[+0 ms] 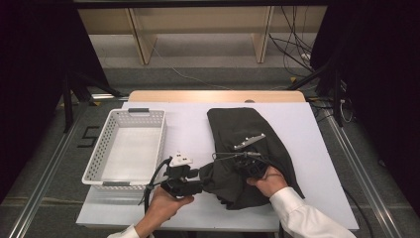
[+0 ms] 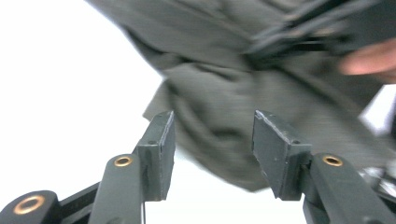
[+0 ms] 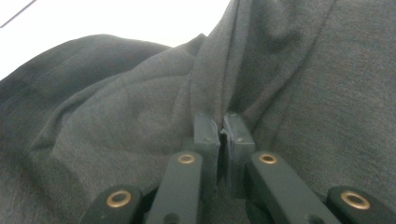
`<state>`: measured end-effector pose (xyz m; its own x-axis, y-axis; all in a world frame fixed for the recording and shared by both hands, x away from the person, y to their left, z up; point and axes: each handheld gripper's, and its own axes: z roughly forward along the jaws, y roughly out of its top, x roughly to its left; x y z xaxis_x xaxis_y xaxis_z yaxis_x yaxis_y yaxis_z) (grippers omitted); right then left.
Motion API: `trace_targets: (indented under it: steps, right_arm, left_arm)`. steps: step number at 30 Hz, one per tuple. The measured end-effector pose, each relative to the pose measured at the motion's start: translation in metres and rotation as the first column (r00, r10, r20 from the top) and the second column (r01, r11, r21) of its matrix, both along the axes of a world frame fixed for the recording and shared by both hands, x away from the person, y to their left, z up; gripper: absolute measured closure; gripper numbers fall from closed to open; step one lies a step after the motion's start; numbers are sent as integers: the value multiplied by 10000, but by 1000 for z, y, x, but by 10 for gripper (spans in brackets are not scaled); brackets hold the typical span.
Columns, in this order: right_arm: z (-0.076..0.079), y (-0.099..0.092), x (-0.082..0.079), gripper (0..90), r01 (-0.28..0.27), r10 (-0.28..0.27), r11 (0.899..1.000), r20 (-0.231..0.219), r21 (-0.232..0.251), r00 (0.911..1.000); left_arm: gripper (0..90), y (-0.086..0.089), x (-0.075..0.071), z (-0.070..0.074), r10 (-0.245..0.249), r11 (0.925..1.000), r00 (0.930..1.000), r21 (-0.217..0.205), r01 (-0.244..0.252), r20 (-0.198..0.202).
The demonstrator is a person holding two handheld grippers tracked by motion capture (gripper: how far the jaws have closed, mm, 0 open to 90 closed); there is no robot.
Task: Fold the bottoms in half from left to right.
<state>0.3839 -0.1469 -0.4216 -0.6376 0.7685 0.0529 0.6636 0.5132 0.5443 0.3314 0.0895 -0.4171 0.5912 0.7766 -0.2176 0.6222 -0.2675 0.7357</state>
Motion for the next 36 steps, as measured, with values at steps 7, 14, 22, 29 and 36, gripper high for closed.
trace_targets:
  steps: [7, 14, 22, 29, 36]
  right_arm:
    - [3, -11, 1, 866, 228, -230, 9996, 132, 184, 9996]
    - [5, -22, 4, 867, 537, -539, 9985, 349, 49, 9979]
    - [5, -31, 8, 868, 866, -867, 9962, 474, 36, 9951]
    - [5, -29, 11, 868, 969, -972, 9953, 502, 86, 9940]
    - [7, -21, 14, 868, 818, -816, 9966, 465, -23, 9956]
  left_arm:
    - [433, -14, 31, -21, 389, 9986, 9966, 387, -361, -723]
    - [754, -17, 57, -39, -403, 9979, 9917, -544, 339, -1221]
    - [878, -19, 27, -45, -1286, 9916, 9794, -295, 1256, -1555]
    - [875, -36, -11, -44, -1994, 9790, 9616, -817, 1870, -1885]
    - [871, -45, -21, -39, -1909, 9797, 9654, -952, 1762, -1778]
